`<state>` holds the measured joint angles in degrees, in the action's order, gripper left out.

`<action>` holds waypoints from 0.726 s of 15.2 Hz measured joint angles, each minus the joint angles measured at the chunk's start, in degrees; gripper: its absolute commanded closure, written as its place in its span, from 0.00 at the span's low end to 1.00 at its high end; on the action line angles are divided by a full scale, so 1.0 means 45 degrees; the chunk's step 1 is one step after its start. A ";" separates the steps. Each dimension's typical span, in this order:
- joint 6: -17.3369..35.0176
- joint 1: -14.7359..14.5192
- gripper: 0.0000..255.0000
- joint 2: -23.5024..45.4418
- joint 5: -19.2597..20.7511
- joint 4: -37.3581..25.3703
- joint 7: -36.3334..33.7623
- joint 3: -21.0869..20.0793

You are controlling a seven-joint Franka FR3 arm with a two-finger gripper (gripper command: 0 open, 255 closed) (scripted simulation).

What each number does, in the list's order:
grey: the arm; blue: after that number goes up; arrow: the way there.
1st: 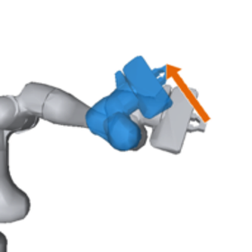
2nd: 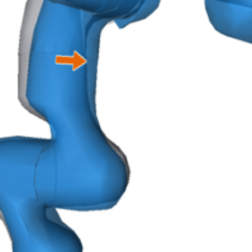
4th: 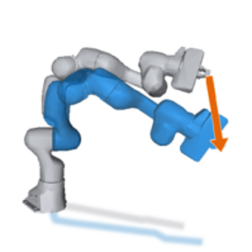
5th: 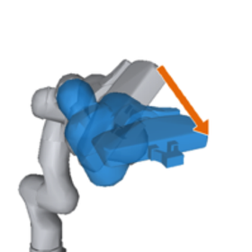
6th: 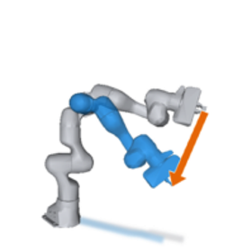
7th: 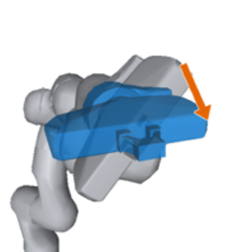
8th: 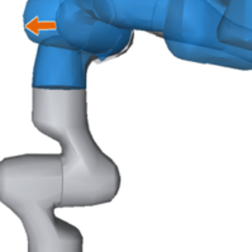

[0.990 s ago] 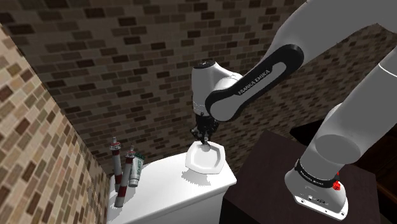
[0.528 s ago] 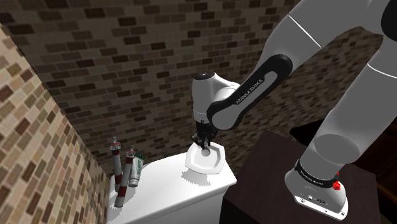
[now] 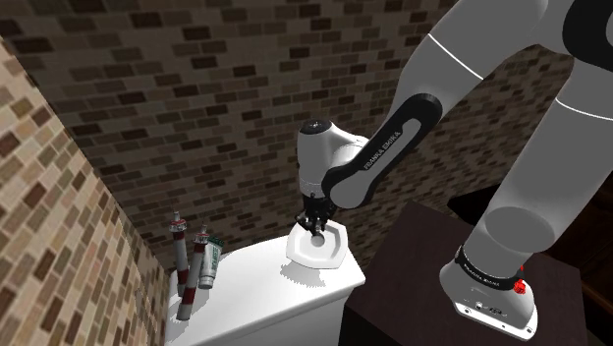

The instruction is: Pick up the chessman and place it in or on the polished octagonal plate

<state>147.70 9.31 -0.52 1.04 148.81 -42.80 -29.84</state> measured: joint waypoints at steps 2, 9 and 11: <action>0.0007 0.0000 1.00 0.0006 0.0006 0.0001 -0.0005 0.0000; 0.0010 0.0000 0.00 0.0007 0.0007 0.0001 -0.0006 0.0000; -0.0585 -0.0058 0.00 -0.0581 -0.0498 -0.0100 0.0346 -0.0029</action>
<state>145.07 9.05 -3.13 -1.20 148.36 -41.25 -29.97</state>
